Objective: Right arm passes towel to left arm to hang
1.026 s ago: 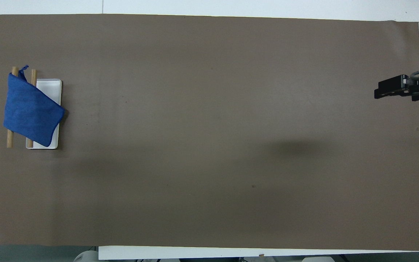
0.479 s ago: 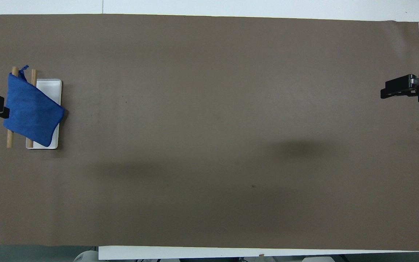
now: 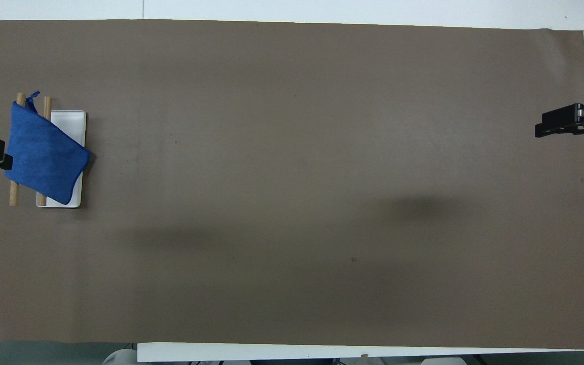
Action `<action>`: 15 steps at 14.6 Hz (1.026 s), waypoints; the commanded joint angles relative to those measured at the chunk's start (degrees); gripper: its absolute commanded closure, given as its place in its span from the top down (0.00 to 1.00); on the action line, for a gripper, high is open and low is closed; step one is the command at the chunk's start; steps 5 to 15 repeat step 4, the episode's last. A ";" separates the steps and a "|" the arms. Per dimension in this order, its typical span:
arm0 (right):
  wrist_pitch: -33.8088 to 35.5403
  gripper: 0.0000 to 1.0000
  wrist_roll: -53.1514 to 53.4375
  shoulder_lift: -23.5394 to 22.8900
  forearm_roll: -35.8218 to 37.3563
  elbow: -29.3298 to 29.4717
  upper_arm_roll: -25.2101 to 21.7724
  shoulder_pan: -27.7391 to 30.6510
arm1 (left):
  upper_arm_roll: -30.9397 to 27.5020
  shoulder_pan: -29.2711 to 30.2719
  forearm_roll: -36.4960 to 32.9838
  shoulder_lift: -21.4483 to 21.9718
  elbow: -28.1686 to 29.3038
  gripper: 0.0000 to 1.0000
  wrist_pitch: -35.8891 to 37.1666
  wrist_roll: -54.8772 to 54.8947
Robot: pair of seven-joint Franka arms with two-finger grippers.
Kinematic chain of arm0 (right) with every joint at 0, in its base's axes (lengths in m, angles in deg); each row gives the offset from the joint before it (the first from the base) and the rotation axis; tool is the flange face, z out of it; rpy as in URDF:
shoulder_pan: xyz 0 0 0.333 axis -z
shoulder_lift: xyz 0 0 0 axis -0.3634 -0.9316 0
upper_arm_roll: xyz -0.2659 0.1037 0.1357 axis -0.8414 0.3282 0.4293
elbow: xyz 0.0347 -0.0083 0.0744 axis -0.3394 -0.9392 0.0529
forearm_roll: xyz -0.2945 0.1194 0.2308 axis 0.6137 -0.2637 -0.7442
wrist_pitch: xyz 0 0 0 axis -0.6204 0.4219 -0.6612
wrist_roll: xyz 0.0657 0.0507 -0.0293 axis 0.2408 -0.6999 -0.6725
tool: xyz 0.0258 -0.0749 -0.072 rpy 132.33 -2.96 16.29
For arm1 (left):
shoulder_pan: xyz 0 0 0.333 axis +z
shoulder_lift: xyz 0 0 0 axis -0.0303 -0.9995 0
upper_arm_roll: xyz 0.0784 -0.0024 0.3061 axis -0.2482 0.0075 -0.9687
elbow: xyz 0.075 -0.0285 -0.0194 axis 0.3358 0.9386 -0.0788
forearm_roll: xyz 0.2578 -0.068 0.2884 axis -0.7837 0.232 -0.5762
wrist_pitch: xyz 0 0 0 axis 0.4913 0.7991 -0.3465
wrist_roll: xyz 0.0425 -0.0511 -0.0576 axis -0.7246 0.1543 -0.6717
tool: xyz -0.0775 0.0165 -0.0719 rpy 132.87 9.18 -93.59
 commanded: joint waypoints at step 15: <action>0.37 0.99 0.33 0.87 0.26 -0.74 0.99 -0.59 | -1.12 -1.12 0.61 2.03 4.29 1.00 -2.94 0.80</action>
